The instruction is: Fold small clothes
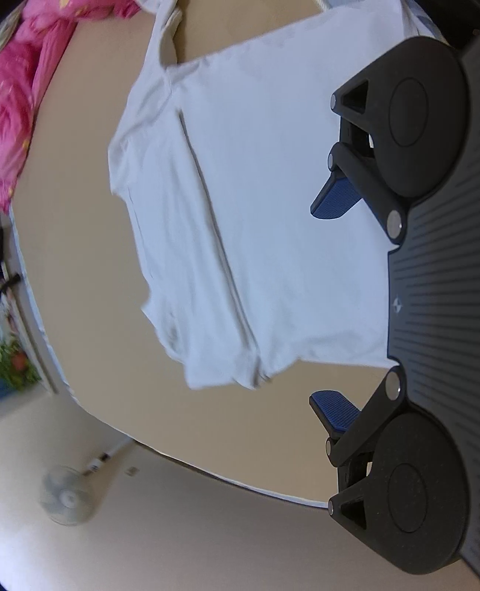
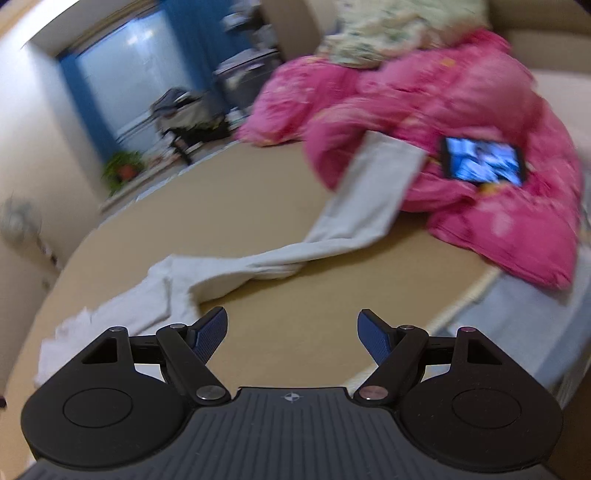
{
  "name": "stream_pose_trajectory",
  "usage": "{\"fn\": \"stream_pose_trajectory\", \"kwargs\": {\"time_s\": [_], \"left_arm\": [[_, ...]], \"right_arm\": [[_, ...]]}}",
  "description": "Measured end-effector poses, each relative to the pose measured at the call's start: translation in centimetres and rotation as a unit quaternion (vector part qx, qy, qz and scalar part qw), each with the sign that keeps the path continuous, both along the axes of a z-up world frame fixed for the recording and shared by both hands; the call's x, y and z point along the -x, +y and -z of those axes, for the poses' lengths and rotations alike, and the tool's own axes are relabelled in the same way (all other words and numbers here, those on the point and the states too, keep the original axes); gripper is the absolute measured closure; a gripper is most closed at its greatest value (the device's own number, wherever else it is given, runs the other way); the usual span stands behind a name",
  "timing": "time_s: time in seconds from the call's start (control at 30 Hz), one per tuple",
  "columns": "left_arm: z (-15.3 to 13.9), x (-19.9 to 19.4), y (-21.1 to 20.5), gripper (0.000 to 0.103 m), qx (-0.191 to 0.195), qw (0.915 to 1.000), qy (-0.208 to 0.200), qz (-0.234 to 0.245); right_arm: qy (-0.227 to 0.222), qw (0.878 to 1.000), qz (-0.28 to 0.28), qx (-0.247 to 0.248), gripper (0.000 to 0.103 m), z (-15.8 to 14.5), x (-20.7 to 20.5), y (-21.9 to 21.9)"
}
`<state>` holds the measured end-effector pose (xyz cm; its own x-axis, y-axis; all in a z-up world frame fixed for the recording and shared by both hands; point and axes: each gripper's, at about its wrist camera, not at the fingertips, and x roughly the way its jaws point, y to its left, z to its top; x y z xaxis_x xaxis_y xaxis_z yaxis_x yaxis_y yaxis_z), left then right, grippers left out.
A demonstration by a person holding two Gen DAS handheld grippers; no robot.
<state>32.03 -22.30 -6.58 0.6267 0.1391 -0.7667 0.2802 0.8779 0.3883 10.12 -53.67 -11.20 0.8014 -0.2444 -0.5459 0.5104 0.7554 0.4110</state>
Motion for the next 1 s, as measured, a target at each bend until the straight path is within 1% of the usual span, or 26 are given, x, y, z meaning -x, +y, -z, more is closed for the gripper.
{"fn": "stream_pose_trajectory", "kwargs": {"time_s": [0.17,0.33,0.47,0.53,0.7,0.83,1.0], "left_arm": [[-0.3,0.8,-3.7,0.002,-0.013,0.9996,-0.009,0.025],[0.2,0.4,-6.2,0.002,-0.018,0.9996,-0.001,0.024],[0.7,-0.8,-7.7,0.002,-0.006,0.9998,0.012,0.013],[0.9,-1.5,-8.3,0.002,-0.001,0.9998,0.019,0.009],[1.8,-2.4,-9.2,0.002,-0.006,0.9996,0.026,0.007],[2.3,-3.0,-9.5,0.002,-0.007,0.9994,0.034,0.0],[2.6,-3.5,-9.1,0.002,0.0,0.9991,0.04,-0.015]], "right_arm": [[-0.01,0.999,0.041,-0.028,0.024,1.9,1.0,-4.1],[-0.013,0.997,0.056,-0.044,0.024,3.8,0.1,-7.8],[-0.006,0.998,0.065,-0.026,0.024,4.8,-2.3,-10.0],[-0.005,0.997,0.068,-0.024,0.024,5.2,-3.4,-10.7],[-0.001,0.996,0.085,-0.022,0.024,6.7,-6.8,-12.8],[0.002,0.994,0.108,-0.014,0.023,7.9,-8.9,-15.1],[0.03,0.991,0.127,-0.026,0.023,9.5,-11.7,-18.9]]}}
